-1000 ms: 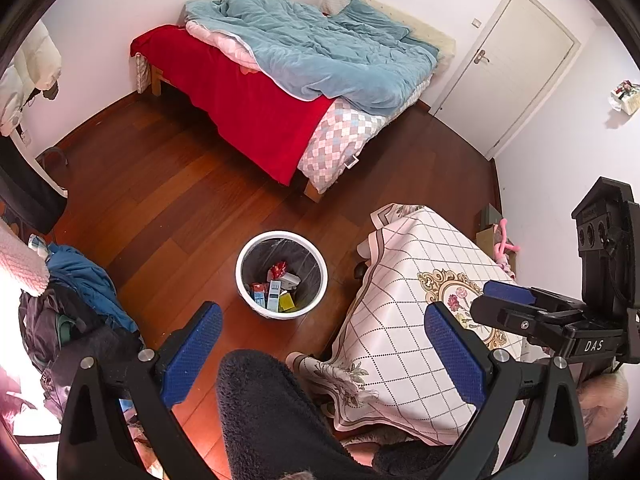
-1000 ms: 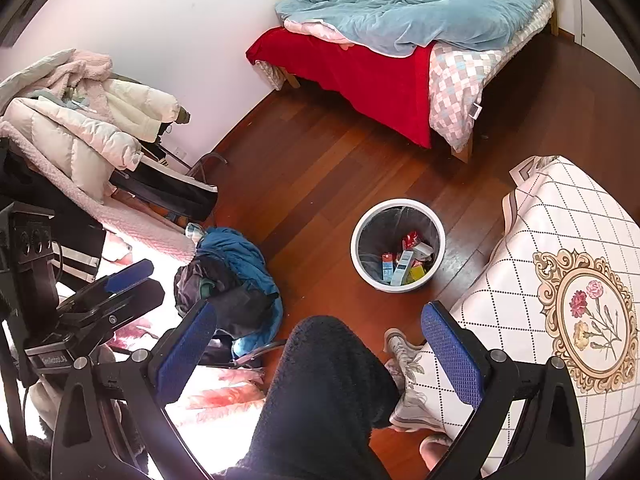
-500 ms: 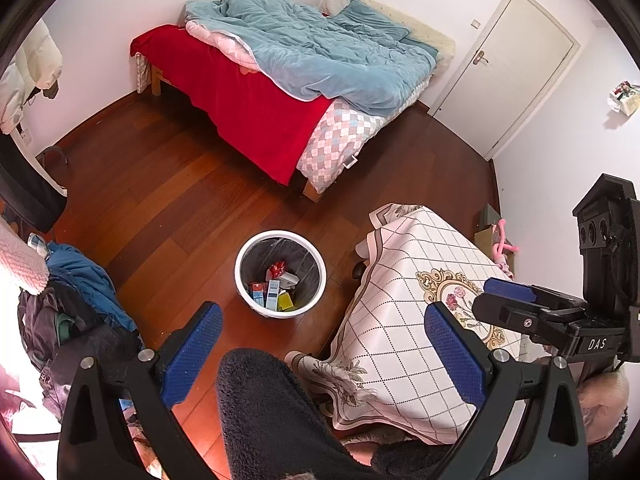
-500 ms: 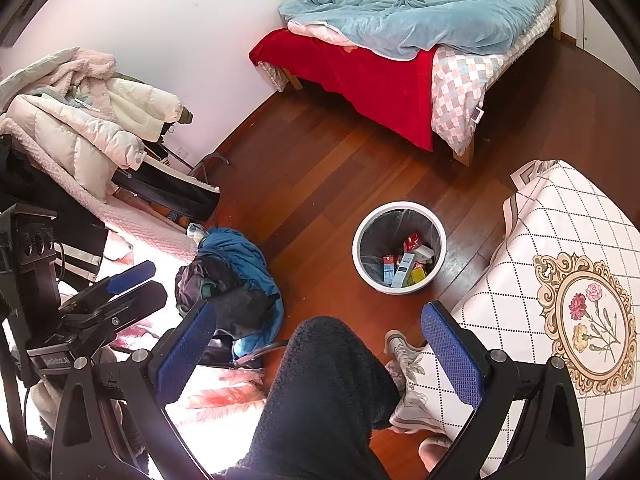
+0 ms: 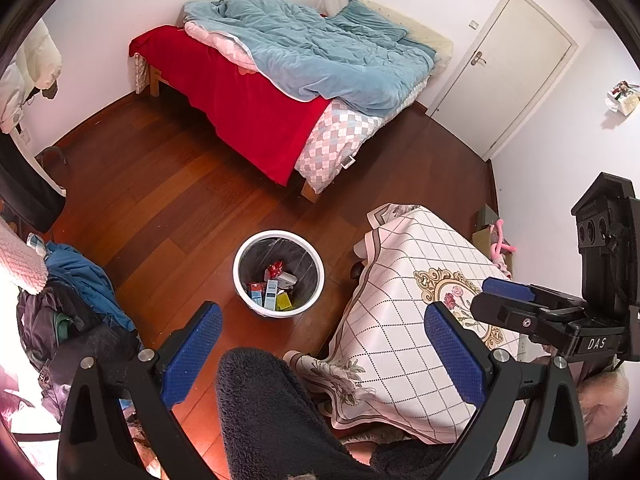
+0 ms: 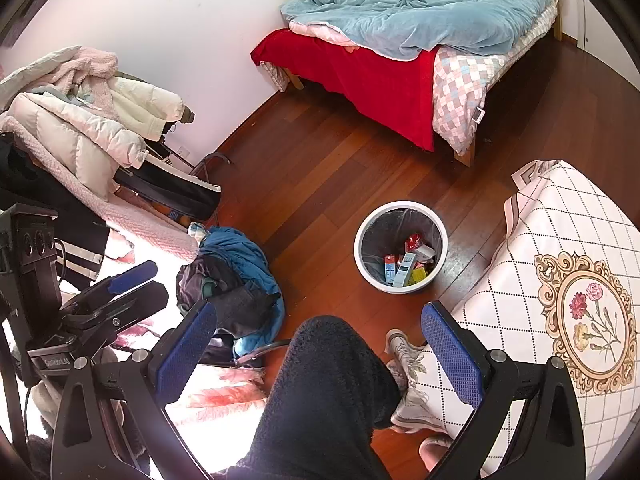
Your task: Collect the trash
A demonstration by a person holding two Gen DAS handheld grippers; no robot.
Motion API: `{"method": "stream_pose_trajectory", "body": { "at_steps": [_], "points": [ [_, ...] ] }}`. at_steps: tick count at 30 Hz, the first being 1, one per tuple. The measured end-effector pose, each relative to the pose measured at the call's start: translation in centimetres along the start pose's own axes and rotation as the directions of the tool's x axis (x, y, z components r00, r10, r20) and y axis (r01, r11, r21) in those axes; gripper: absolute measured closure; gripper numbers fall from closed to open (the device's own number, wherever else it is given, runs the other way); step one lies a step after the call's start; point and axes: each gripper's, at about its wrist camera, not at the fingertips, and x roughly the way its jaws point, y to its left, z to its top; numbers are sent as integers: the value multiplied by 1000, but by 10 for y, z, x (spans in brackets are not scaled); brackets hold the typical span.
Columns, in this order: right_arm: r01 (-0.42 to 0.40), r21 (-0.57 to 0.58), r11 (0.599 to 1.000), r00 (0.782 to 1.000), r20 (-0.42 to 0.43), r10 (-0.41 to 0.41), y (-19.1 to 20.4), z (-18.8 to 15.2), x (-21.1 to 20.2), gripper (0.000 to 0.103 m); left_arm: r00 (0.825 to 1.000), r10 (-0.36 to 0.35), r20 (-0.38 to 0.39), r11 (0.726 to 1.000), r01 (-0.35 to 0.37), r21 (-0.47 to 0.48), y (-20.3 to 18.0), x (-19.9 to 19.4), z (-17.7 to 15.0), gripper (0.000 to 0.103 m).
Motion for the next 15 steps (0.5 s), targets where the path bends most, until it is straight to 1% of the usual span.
{"method": "stream_pose_trajectory", "body": {
  "at_steps": [15],
  "points": [
    [-13,-11,1000,1000,1,13,1,-2,-7,0,1000,-3,7,1000,3,8,-2,-4,2,0]
  ]
}}
